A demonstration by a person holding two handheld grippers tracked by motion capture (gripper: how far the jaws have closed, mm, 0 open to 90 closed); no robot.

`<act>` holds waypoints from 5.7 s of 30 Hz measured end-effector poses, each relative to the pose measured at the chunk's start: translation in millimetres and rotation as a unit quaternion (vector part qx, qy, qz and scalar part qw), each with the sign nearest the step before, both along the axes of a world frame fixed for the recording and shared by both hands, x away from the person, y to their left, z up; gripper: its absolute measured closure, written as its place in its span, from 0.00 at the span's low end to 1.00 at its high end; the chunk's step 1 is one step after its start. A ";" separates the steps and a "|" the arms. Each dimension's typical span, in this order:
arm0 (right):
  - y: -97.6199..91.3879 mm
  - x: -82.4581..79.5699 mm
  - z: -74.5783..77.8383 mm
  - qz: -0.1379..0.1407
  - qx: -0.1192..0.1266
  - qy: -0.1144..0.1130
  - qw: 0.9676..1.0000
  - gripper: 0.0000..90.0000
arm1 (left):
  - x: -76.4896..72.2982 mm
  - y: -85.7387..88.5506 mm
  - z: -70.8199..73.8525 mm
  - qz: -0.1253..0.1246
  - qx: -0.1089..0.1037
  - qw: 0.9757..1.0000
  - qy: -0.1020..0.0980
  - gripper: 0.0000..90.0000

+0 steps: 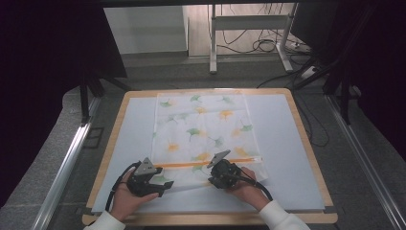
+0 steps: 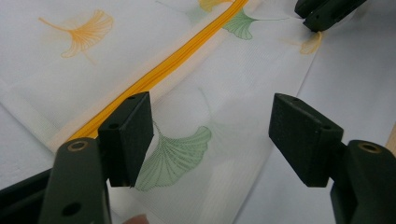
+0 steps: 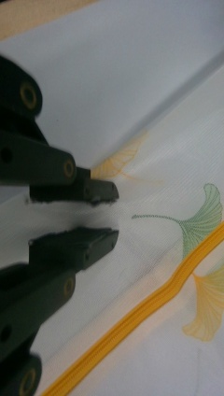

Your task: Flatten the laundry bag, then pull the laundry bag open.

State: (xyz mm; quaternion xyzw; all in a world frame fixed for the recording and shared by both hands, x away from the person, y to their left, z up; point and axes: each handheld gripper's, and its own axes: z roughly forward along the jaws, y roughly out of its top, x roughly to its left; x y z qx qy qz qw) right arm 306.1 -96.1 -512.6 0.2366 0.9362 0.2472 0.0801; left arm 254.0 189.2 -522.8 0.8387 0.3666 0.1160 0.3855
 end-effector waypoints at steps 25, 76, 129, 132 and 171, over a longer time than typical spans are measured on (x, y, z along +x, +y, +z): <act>0.2 0.0 1.1 0.008 0.007 0.007 1.000 1.00 | -0.2 1.6 0.9 0.002 -0.002 1.000 -0.002 0.34; -122.4 -13.8 37.6 -0.138 0.151 -0.021 0.979 0.53 | 5.3 8.9 0.8 0.007 -0.025 1.000 -0.008 0.34; -161.7 -50.4 15.4 -0.130 0.148 0.000 0.980 0.99 | 20.6 -117.1 33.5 -0.114 0.003 0.993 -0.030 0.37; -163.0 -54.3 15.1 -0.130 0.149 0.000 0.980 0.99 | 26.2 -128.1 33.7 -0.121 0.004 0.992 -0.024 0.37; -155.9 -76.1 6.9 -0.108 0.141 0.012 0.984 0.99 | 53.9 -218.5 19.4 -0.175 0.040 0.984 -0.006 0.41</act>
